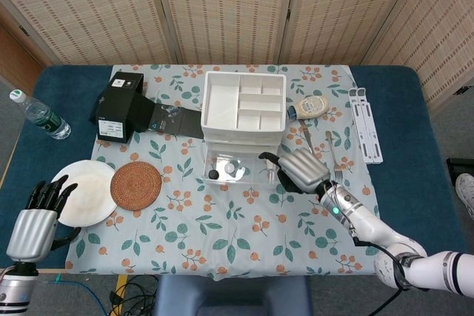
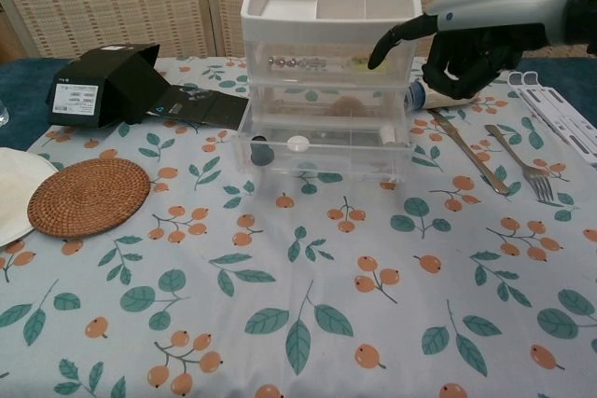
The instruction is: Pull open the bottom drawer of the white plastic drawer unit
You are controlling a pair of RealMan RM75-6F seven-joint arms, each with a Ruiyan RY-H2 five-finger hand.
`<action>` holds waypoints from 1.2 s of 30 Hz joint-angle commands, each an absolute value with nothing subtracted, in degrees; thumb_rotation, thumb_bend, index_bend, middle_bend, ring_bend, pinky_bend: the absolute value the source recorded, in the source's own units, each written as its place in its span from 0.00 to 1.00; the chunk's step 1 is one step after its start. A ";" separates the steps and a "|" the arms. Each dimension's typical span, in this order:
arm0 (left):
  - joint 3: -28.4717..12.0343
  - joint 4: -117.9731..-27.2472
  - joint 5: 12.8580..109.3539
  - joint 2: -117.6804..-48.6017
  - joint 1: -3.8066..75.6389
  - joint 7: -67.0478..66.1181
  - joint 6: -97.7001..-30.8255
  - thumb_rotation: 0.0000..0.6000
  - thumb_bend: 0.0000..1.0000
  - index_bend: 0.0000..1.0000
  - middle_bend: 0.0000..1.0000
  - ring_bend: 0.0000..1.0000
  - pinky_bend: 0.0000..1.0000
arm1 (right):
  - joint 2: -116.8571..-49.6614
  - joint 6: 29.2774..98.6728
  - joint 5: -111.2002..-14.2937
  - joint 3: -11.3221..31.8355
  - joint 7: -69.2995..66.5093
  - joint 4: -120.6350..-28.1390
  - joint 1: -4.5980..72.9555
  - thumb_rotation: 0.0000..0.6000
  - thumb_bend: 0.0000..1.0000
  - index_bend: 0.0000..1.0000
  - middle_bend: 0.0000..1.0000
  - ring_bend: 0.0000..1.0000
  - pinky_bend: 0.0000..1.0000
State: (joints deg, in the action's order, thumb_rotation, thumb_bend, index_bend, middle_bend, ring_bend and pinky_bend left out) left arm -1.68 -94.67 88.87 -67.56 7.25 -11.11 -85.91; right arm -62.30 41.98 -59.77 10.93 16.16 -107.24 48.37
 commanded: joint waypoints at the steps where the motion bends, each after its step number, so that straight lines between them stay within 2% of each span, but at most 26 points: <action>1: -1.64 -94.09 88.85 -67.62 6.98 -10.32 -86.25 1.00 0.17 0.14 0.07 0.11 0.07 | -60.92 39.81 -52.28 8.73 23.62 -107.01 53.20 1.00 0.91 0.14 0.87 1.00 1.00; 4: -1.51 -93.59 89.02 -67.69 6.85 -9.60 -86.36 1.00 0.17 0.14 0.07 0.11 0.07 | -61.52 40.03 -46.72 6.80 27.78 -106.72 55.87 1.00 0.96 0.15 0.91 1.00 1.00; 10: -1.47 -92.80 89.42 -67.72 6.59 -8.35 -86.93 1.00 0.17 0.14 0.07 0.11 0.07 | -63.40 42.67 -37.08 2.22 38.07 -106.04 62.18 1.00 0.96 0.15 0.94 1.00 1.00; 16: -1.34 -91.98 89.37 -67.85 6.19 -7.20 -87.24 1.00 0.17 0.14 0.07 0.11 0.07 | -65.92 45.88 -30.34 -0.23 43.28 -106.12 66.11 1.00 0.96 0.15 0.94 1.00 1.00; 36: -1.33 -89.57 89.35 -68.39 5.69 -4.48 -87.56 1.00 0.17 0.14 0.07 0.11 0.07 | -71.55 50.23 -21.36 -4.21 49.30 -102.24 71.56 1.00 0.96 0.18 0.94 1.00 1.00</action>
